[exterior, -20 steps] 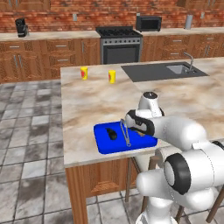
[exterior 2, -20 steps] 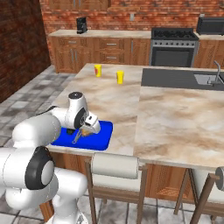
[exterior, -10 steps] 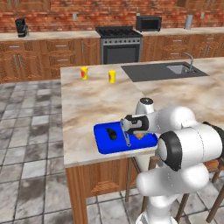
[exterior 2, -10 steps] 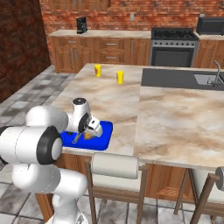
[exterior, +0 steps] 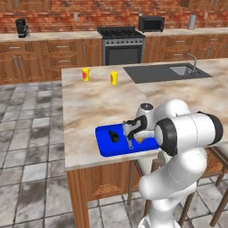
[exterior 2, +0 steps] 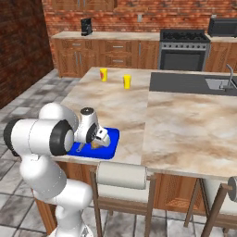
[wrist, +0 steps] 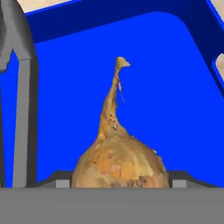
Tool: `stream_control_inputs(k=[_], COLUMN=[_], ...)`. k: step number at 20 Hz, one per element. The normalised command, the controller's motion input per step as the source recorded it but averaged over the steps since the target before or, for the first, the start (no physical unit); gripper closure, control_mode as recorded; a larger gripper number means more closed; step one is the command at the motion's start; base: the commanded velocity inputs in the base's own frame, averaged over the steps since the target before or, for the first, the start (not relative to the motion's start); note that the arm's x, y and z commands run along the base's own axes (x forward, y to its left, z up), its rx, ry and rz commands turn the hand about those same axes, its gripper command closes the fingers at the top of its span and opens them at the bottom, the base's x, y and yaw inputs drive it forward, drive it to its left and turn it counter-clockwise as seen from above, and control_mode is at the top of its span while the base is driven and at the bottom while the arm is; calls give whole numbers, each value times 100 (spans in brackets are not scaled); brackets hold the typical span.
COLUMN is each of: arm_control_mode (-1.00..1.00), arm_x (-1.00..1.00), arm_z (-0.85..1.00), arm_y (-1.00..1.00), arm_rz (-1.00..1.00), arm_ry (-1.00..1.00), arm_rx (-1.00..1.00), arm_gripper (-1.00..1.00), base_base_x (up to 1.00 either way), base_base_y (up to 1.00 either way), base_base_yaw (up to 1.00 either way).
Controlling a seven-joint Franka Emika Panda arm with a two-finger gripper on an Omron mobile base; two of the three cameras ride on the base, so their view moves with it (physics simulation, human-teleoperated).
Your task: Gather the onion and eggplant from the fridge and place them on a tray on the dining counter. Then gather the chicken drumstick and steak from the fridge and place them on the other tray.
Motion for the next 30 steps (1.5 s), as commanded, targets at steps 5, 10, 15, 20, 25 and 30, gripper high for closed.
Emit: stream_control_inputs(k=[5,10,15,20,25,30], arm_control_mode=[-100,-100,-100,-100,-100,-100], arm_x=[0,-3,-11,-48,-97,-86], arm_z=[2,48,69,49,46,68], arm_y=[-2,-1,-10,-31,-19,0], arm_rz=[0,-4,-7,-8,0,8], arm_ry=[-4,0,0,-4,-24,-17], arm_rx=[0,3,5,1,0,-4], arm_gripper=[-100,-100,-100,-100,-100,-100], base_base_x=[0,0,0,0,0,0], base_base_y=[0,0,0,0,0,0], base_base_yaw=[0,0,0,0,0,0])
